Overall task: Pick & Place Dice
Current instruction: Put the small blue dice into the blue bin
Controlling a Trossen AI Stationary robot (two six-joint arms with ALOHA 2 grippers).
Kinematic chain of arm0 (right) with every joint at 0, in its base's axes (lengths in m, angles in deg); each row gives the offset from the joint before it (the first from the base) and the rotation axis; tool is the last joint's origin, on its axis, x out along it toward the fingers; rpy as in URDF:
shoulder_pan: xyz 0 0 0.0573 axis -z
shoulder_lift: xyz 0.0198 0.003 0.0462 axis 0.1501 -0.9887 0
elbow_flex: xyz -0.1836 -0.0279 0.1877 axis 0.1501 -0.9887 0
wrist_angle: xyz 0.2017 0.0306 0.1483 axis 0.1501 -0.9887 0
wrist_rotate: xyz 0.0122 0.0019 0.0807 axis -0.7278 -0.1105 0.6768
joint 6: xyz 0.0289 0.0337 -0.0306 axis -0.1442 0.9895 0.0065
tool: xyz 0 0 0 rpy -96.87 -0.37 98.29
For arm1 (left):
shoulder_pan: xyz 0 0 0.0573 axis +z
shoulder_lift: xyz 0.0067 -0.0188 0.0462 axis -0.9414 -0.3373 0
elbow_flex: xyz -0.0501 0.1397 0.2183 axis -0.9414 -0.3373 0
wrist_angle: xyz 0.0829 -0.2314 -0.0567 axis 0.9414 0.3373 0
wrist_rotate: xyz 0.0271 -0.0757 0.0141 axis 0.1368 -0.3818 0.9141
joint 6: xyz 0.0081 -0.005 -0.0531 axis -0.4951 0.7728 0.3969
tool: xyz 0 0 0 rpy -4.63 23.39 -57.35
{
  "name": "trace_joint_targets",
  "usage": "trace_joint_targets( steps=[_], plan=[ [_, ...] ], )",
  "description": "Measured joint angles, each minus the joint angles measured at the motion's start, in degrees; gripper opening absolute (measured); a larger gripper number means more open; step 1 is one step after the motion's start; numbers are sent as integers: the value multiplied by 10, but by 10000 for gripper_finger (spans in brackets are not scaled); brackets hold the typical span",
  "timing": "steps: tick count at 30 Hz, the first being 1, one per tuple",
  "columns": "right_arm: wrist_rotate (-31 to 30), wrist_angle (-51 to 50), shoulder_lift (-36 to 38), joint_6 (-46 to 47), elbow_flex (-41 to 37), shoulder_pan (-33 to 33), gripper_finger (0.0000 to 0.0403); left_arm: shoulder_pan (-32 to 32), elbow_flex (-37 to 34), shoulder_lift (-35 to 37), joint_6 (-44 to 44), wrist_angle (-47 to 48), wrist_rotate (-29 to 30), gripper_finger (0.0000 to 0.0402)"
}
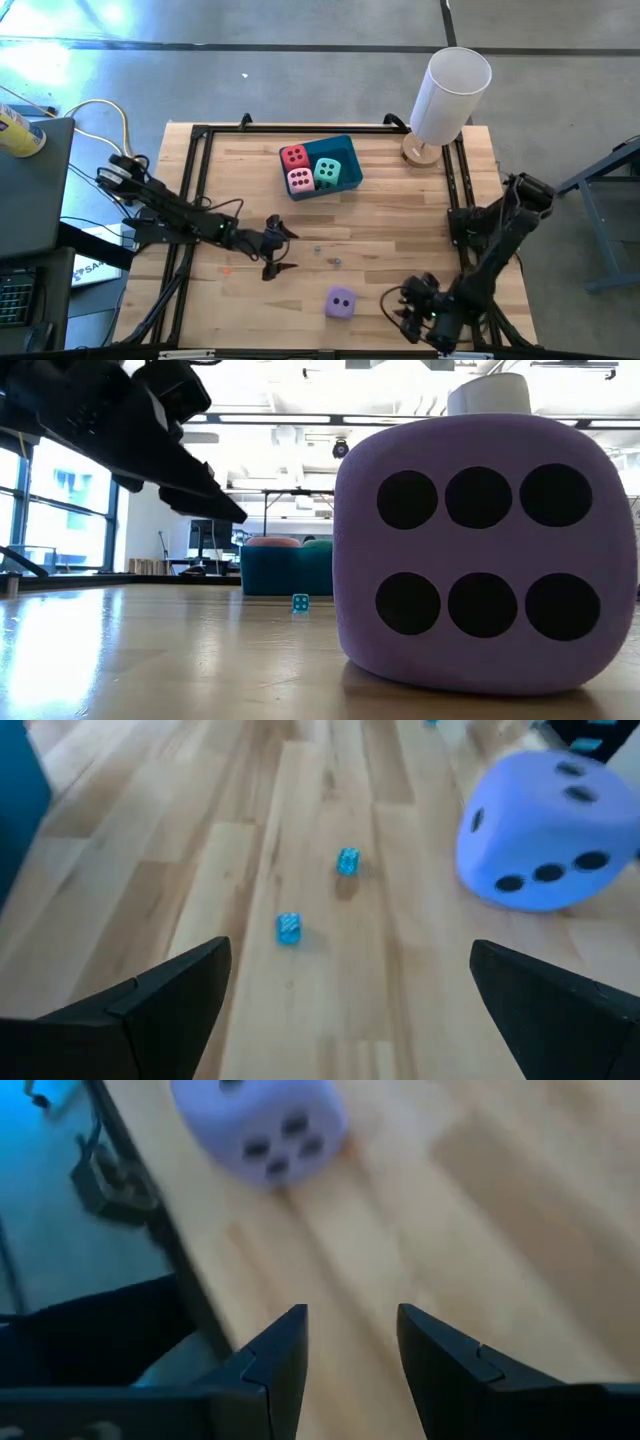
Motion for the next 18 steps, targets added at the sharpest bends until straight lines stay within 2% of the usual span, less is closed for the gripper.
trace_joint_targets(
  steps=[5,9,18],
  plan=[
    [36,-3,0,115,0,-49,146,-12,0,-3,2,-15,0,400],
    [51,-5,0,160,0,-86,146,-20,0,-3,2,-19,0,400],
    [16,-14,0,225,0,-143,146,-10,0,-3,-7,-19,0,400]
  ],
)
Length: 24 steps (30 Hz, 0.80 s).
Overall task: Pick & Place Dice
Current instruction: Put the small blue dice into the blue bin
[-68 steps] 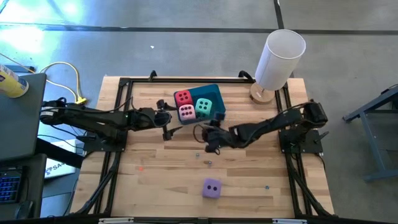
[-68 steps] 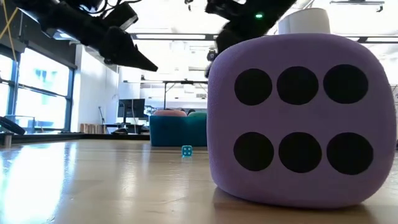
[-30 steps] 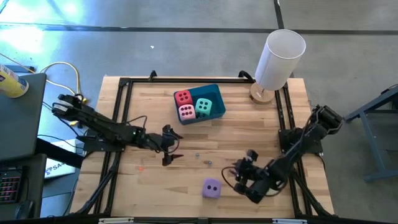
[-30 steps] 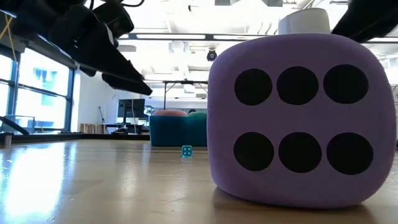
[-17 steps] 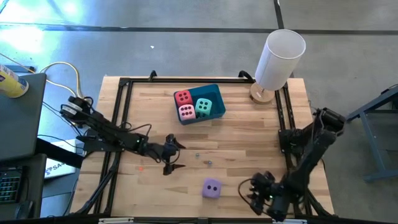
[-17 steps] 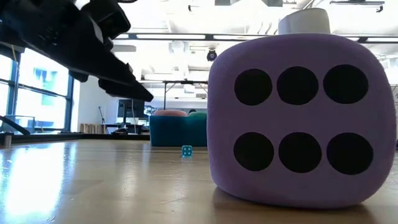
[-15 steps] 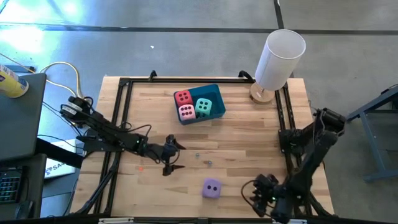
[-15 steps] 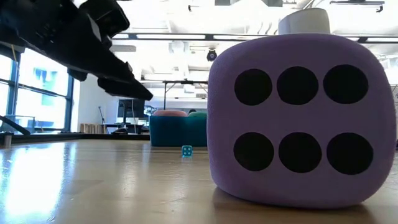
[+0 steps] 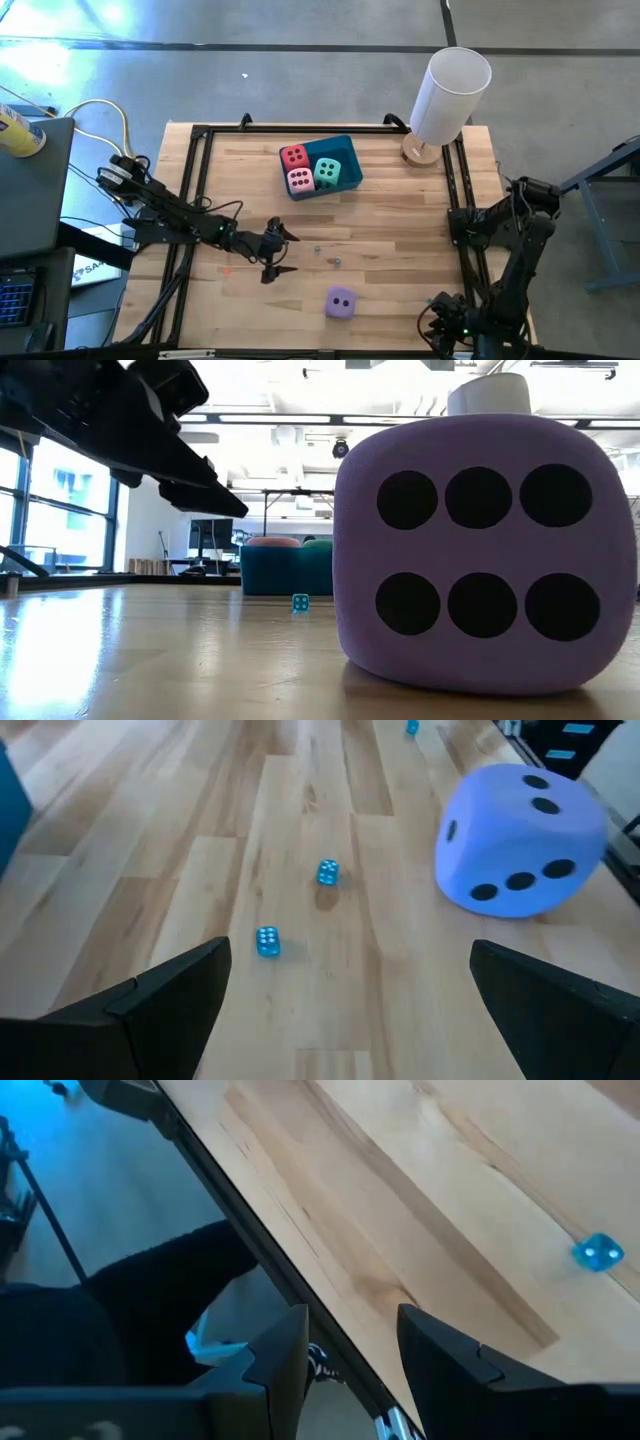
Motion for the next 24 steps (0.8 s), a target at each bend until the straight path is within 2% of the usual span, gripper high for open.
trace_joint_targets(
  steps=[4,17,24],
  plan=[
    [25,0,0,9,0,-8,146,13,0,0,0,-2,1,400],
    [137,-7,0,146,0,-8,146,19,0,0,2,-2,2,400],
    [131,-89,-20,181,0,-6,146,19,0,0,0,-2,1,400]
  ],
)
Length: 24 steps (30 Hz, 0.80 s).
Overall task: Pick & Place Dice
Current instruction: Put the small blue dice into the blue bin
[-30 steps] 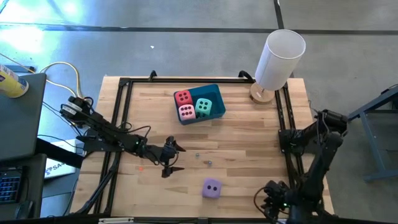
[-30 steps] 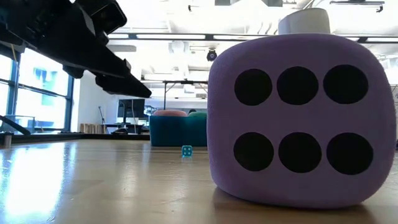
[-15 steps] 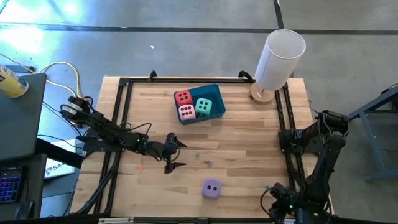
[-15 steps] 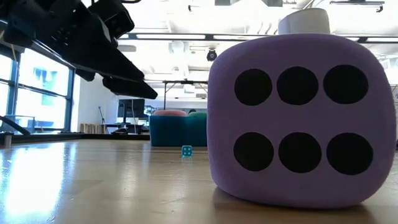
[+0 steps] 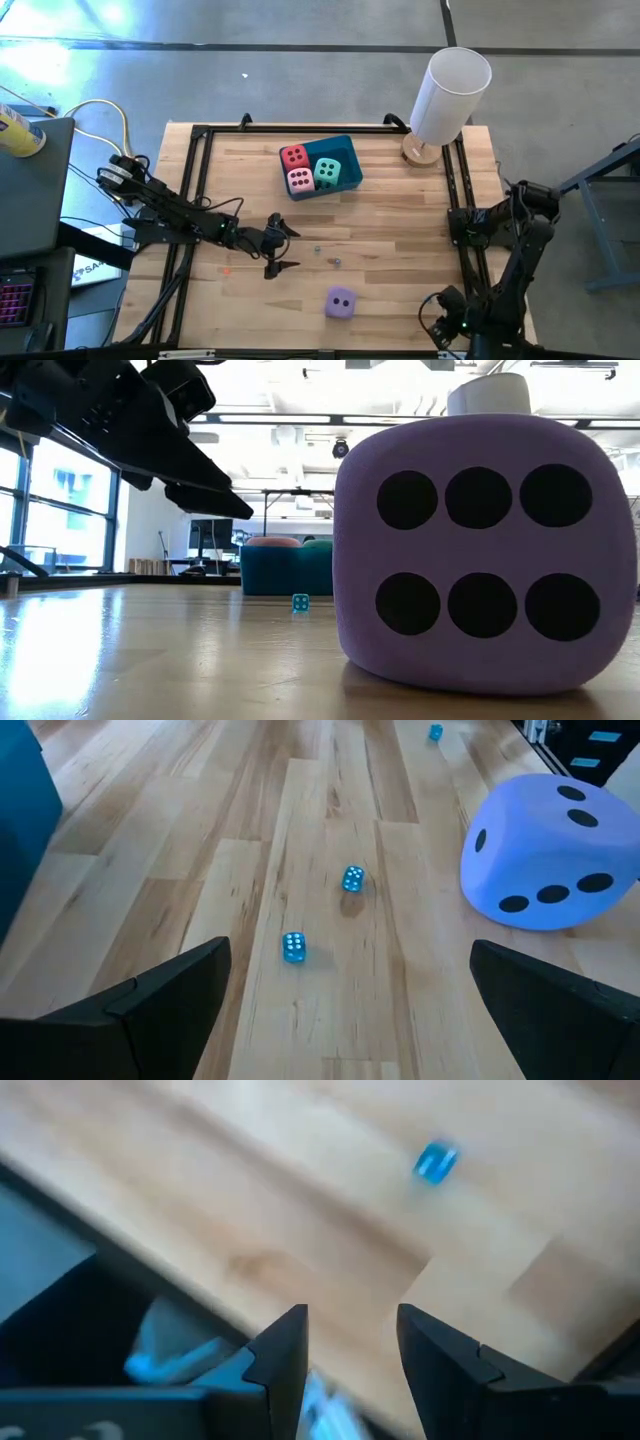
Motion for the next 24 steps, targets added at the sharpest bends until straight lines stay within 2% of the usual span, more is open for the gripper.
trace_joint_targets(
  steps=[12,24],
  plan=[
    [9,-79,-82,-10,0,37,146,9,0,0,-23,-1,-1,400],
    [8,-81,-92,-48,0,70,146,24,0,0,-25,-6,0,400]
  ],
)
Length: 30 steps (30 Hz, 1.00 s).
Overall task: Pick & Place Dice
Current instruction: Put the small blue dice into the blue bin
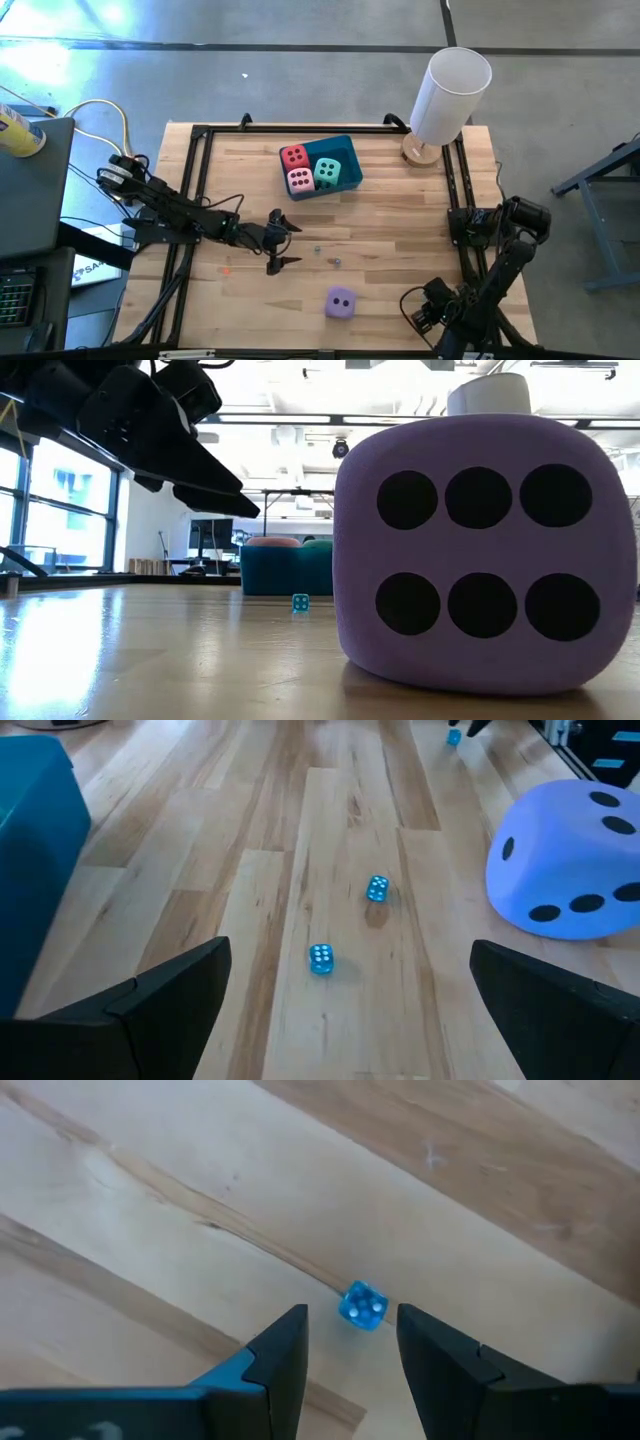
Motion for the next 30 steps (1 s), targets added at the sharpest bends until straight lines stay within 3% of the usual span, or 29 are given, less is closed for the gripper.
trace_joint_targets(
  steps=[30],
  plan=[
    [12,16,0,1,-8,6,146,-5,0,0,4,1,-4,400]
  ],
)
